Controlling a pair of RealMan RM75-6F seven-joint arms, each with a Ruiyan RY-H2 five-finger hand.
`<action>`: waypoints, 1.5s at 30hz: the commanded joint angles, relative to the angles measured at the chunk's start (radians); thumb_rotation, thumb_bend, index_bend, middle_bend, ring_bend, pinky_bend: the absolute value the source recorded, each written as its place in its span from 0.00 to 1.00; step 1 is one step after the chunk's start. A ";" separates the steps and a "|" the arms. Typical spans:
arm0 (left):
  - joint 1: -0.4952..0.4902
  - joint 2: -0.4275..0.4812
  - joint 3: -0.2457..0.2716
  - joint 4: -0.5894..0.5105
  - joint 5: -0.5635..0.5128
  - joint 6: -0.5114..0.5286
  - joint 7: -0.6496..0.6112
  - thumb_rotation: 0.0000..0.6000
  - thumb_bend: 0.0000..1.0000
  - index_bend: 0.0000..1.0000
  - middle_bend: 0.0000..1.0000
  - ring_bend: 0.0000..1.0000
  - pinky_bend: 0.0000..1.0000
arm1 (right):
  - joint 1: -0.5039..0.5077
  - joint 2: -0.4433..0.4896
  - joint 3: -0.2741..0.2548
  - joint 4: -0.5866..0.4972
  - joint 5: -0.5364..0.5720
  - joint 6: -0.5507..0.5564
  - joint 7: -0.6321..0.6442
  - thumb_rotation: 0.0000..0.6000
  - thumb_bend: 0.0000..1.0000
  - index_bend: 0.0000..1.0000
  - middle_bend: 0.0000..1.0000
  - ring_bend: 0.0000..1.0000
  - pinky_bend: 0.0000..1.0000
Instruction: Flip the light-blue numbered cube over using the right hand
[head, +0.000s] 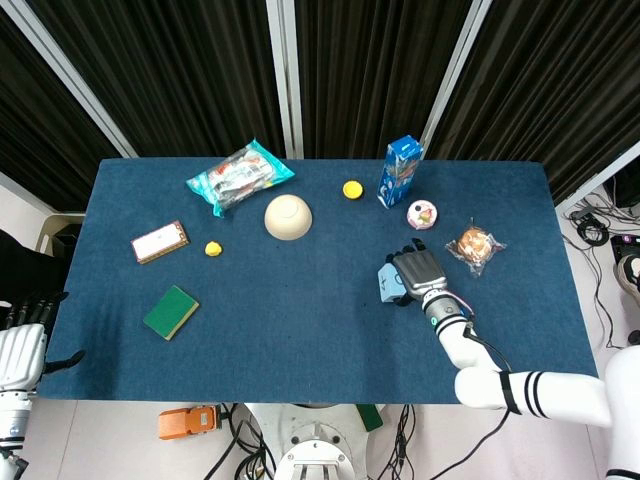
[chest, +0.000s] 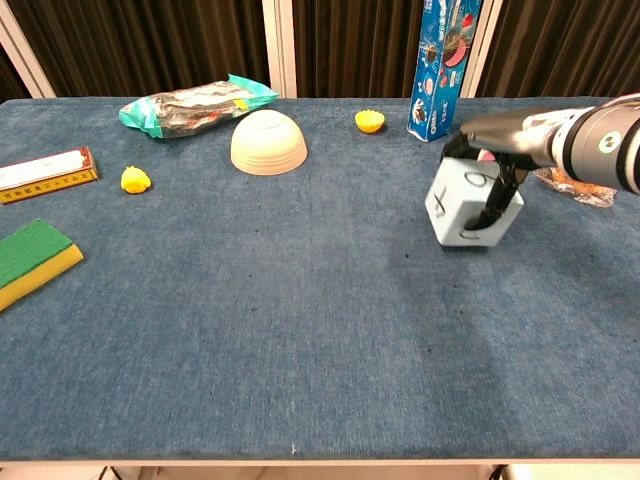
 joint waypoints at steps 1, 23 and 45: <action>-0.001 -0.002 0.000 0.001 0.001 -0.002 0.000 1.00 0.04 0.15 0.14 0.03 0.00 | -0.146 0.029 0.075 -0.006 -0.228 0.013 0.375 1.00 0.39 0.63 0.44 0.27 0.12; -0.016 0.001 -0.002 -0.031 0.010 -0.009 0.031 1.00 0.04 0.15 0.14 0.03 0.00 | -0.318 -0.287 0.047 0.591 -0.788 0.024 1.553 1.00 0.40 0.52 0.44 0.17 0.02; -0.012 -0.007 0.000 -0.010 0.009 -0.008 0.010 1.00 0.04 0.15 0.14 0.03 0.00 | -0.326 -0.332 -0.015 0.727 -0.874 0.081 1.541 0.99 0.38 0.03 0.12 0.00 0.00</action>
